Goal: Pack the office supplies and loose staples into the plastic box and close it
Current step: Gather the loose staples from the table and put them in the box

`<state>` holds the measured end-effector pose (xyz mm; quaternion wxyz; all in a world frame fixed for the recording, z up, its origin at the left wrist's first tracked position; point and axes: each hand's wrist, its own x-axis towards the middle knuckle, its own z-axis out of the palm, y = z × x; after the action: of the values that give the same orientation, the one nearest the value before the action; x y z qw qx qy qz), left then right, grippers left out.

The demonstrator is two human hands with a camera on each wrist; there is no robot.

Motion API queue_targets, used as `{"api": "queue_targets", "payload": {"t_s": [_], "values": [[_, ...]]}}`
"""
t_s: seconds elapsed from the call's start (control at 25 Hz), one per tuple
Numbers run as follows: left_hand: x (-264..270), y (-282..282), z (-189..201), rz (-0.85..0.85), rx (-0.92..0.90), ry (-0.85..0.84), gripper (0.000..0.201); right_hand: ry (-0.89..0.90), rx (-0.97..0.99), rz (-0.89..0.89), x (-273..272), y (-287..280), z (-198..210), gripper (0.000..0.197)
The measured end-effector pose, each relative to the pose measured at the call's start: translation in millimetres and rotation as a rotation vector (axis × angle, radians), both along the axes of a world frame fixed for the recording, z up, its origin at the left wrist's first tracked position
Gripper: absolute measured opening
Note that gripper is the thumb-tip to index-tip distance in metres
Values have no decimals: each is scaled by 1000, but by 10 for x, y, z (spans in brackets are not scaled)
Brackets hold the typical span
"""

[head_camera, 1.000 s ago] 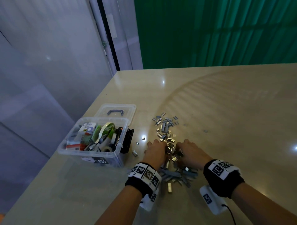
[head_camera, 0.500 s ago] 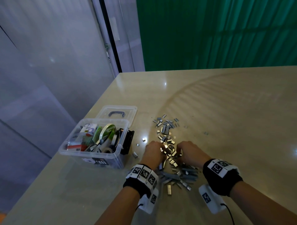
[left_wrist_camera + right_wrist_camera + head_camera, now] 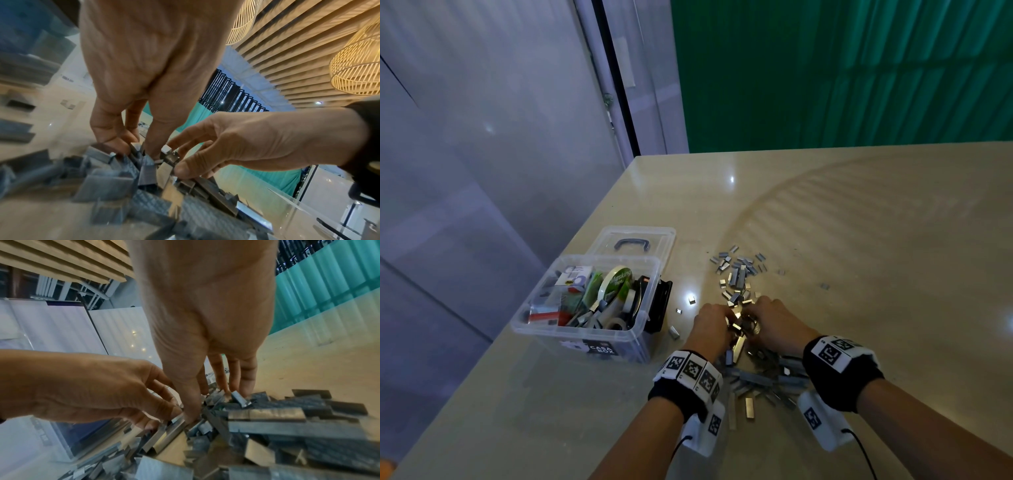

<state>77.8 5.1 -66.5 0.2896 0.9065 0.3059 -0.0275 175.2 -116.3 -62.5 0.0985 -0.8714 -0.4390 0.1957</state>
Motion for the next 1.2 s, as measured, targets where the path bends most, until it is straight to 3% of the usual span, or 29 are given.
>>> {"api": "queue_targets", "payload": {"t_s": [0.2,0.36,0.44,0.6,0.76,1.0,1.2], "values": [[6,34,-23,-3,8,39,39,54,94,-19,-34,45,25,26],[19,60,-26,-31,18,46,36,78,137,-56,-63,37,36,16],[19,78,-37,-61,34,45,33,88,158,-82,-86,34,66,16],[13,88,-78,-65,55,49,33,148,130,-189,-134,67,88,34],[4,104,-79,-101,76,37,31,108,94,-230,-175,131,100,13],[-17,253,-85,-83,-81,-36,16,85,167,-231,-222,84,115,4],[-79,339,-86,-44,-250,-119,10,110,218,-230,-210,21,131,20]]}}
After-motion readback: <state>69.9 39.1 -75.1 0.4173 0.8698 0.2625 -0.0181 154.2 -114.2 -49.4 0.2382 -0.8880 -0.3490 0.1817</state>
